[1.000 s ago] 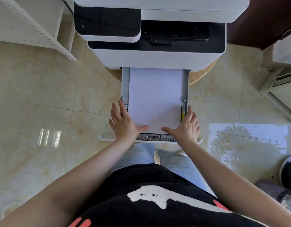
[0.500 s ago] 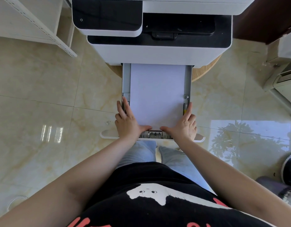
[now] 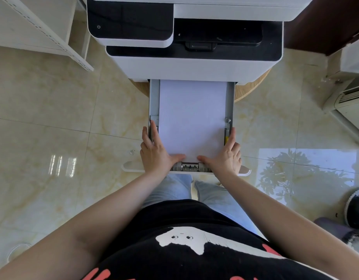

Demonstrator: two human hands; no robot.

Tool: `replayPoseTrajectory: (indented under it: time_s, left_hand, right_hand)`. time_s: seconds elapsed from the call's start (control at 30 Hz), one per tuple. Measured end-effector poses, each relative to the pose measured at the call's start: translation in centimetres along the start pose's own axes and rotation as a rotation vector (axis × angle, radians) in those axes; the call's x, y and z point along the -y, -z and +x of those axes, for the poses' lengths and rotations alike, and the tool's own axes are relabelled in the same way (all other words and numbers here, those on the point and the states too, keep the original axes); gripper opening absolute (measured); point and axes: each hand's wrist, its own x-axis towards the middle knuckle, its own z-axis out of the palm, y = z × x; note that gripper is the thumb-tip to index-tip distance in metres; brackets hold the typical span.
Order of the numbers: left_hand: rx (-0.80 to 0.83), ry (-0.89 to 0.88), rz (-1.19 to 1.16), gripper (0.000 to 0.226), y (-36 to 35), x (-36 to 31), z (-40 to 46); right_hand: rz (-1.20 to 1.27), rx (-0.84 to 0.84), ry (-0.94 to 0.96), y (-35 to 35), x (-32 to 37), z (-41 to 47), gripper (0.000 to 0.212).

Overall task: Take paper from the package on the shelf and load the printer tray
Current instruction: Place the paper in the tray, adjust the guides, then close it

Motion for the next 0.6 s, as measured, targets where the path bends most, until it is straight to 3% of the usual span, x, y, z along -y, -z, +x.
replayPoseTrajectory:
  time_s: [0.27,0.37,0.6]
  left_hand:
    - [-0.082,0.076,-0.238,0.079,0.0,0.9,1.1]
    - [-0.087,0.097,-0.253,0.073,0.0,1.0,1.3]
    - [-0.109,0.119,-0.288,0.078,0.2,0.1,1.8]
  right_hand:
    - [0.242,-0.067,-0.003,0.2,-0.5,0.1,0.08]
    - [0.272,-0.057,-0.018,0.4,-0.6,0.3,0.071]
    - [0.311,-0.056,-0.022,0.9,0.3,1.1,0.071]
